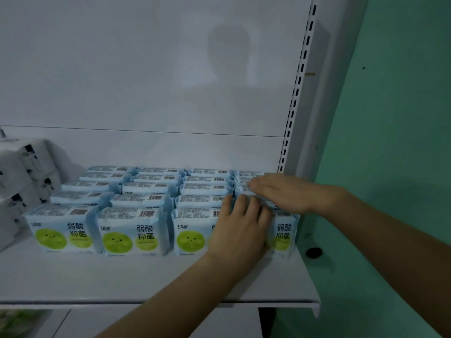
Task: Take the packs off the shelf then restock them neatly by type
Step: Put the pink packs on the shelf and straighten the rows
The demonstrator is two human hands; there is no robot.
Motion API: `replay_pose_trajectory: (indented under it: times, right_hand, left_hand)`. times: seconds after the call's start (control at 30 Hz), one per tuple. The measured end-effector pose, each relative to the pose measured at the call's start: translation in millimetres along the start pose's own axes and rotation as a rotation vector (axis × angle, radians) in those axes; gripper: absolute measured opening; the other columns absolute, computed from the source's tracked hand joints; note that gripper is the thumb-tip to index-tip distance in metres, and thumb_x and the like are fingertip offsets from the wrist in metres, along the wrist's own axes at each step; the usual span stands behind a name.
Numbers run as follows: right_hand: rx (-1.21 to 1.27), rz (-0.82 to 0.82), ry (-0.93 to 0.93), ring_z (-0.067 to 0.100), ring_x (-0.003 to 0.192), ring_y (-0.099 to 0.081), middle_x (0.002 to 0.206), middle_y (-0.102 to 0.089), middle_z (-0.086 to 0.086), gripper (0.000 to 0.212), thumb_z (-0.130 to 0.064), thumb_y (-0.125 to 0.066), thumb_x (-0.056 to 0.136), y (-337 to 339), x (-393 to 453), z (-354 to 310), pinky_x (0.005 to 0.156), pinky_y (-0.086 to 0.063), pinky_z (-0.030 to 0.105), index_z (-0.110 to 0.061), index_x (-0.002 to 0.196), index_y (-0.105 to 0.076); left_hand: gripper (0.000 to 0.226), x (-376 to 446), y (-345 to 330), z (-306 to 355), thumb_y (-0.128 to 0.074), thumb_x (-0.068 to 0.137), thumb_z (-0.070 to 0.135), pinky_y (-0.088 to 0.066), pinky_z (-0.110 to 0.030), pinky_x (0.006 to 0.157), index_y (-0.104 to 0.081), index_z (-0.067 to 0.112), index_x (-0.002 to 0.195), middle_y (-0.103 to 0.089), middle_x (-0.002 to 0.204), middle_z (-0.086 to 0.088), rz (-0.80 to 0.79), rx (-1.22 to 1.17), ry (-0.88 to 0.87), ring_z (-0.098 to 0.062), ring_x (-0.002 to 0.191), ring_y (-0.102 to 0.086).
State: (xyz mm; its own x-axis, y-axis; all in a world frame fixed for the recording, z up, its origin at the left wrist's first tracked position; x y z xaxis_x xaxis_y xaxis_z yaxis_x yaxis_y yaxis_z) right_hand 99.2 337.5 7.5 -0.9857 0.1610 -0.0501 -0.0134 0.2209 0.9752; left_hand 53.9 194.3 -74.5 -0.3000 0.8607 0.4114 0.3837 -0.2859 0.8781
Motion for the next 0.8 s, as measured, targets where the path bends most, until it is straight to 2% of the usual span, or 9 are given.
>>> replay_pose_trajectory:
  times: [0.13, 0.2, 0.27, 0.33, 0.43, 0.6, 0.67, 0.73, 0.8]
  right_hand:
    - [0.444, 0.273, -0.104, 0.005, 0.150, -0.014, 0.163, -0.017, -0.018, 0.064, -0.068, -0.023, 0.098, -16, -9, 24, 0.124, -0.010, 0.039, -0.041, 0.156, -0.022]
    - [0.827, 0.403, -0.222, 0.015, 0.143, -0.039, 0.158, -0.036, -0.012, 0.079, -0.085, -0.027, 0.086, -36, -14, 34, 0.116, -0.034, 0.047, -0.042, 0.152, -0.032]
    - [1.186, 0.403, -0.272, 0.026, 0.116, -0.066, 0.132, -0.066, 0.005, 0.075, -0.080, -0.032, 0.089, -55, -13, 33, 0.096, -0.053, 0.043, -0.028, 0.138, -0.055]
    - [1.412, 0.396, -0.263, 0.037, 0.105, -0.070, 0.114, -0.073, 0.015, 0.063, -0.069, -0.037, 0.095, -66, -7, 26, 0.096, -0.053, 0.052, -0.021, 0.120, -0.070]
    - [1.487, 0.422, -0.239, 0.039, 0.107, -0.068, 0.114, -0.073, 0.016, 0.057, -0.065, -0.037, 0.098, -70, -1, 26, 0.101, -0.048, 0.056, -0.026, 0.105, -0.078]
    - [1.511, 0.534, -0.269, 0.028, 0.100, -0.072, 0.097, -0.077, 0.002, 0.056, -0.071, -0.032, 0.094, -63, 2, 42, 0.098, -0.051, 0.050, -0.029, 0.107, -0.067]
    - [1.521, 0.519, -0.257, 0.028, 0.091, -0.074, 0.097, -0.077, 0.009, 0.057, -0.064, -0.033, 0.099, -60, 9, 38, 0.080, -0.059, 0.041, -0.022, 0.107, -0.070]
    - [1.563, 0.476, -0.259, 0.025, 0.071, -0.074, 0.085, -0.076, 0.011, 0.057, -0.054, -0.038, 0.102, -61, 12, 31, 0.059, -0.059, 0.030, -0.019, 0.084, -0.079]
    - [1.576, 0.418, -0.231, 0.025, 0.069, -0.073, 0.083, -0.076, 0.011, 0.058, -0.053, -0.039, 0.102, -62, 13, 30, 0.059, -0.057, 0.030, -0.021, 0.077, -0.081]
  left_hand:
    - [0.097, 8, 12, -14, -0.048, 0.085, 0.076, -0.010, -0.058, 0.121, -0.016, 0.017, 0.155, -0.010, 0.165, -0.014, -0.106, -0.075, -0.053, -0.036, 0.152, -0.008]
    - [0.099, 13, 13, -19, -0.047, 0.088, 0.074, -0.004, -0.055, 0.123, -0.002, 0.020, 0.158, 0.004, 0.167, -0.011, -0.192, -0.079, -0.072, -0.034, 0.153, 0.005]
    - [0.096, 15, 9, -22, -0.047, 0.090, 0.069, -0.005, -0.053, 0.123, 0.000, 0.022, 0.158, -0.001, 0.167, -0.011, -0.227, -0.076, -0.082, -0.033, 0.153, 0.002]
    - [0.091, 16, 6, -24, -0.048, 0.091, 0.066, -0.007, -0.052, 0.123, -0.006, 0.022, 0.158, -0.011, 0.165, -0.010, -0.228, -0.074, -0.090, -0.034, 0.152, -0.004]
    - [0.089, 21, 6, -31, -0.054, 0.087, 0.067, -0.010, -0.054, 0.122, -0.015, 0.025, 0.156, -0.020, 0.163, -0.007, -0.230, -0.104, -0.089, -0.033, 0.151, -0.011]
    - [0.103, 24, 7, -37, -0.052, 0.084, 0.076, -0.001, -0.055, 0.123, 0.002, 0.029, 0.158, 0.007, 0.167, -0.005, -0.321, -0.159, -0.080, -0.029, 0.153, 0.009]
    - [0.100, 25, 7, -36, -0.050, 0.086, 0.074, 0.000, -0.054, 0.123, 0.001, 0.028, 0.158, 0.006, 0.167, -0.005, -0.337, -0.166, -0.081, -0.028, 0.153, 0.008]
    - [0.097, 26, 7, -36, -0.049, 0.088, 0.072, 0.000, -0.054, 0.123, 0.000, 0.027, 0.159, 0.005, 0.167, -0.006, -0.346, -0.163, -0.080, -0.029, 0.153, 0.009]
    - [0.098, 27, 6, -37, -0.050, 0.088, 0.072, 0.000, -0.054, 0.123, -0.001, 0.026, 0.159, 0.006, 0.167, -0.006, -0.346, -0.165, -0.076, -0.029, 0.153, 0.010]
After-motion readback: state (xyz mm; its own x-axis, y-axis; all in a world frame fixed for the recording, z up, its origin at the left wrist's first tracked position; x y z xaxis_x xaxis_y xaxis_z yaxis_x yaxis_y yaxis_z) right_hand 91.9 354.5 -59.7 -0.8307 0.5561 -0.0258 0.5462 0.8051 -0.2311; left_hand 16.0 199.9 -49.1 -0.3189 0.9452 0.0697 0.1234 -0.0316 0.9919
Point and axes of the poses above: each hand's wrist, its own x-axis towards the middle knuckle, its own y-axis out of the back of the hand, z = x × y, the point moved 1 cm from there along x, towards the middle knuckle
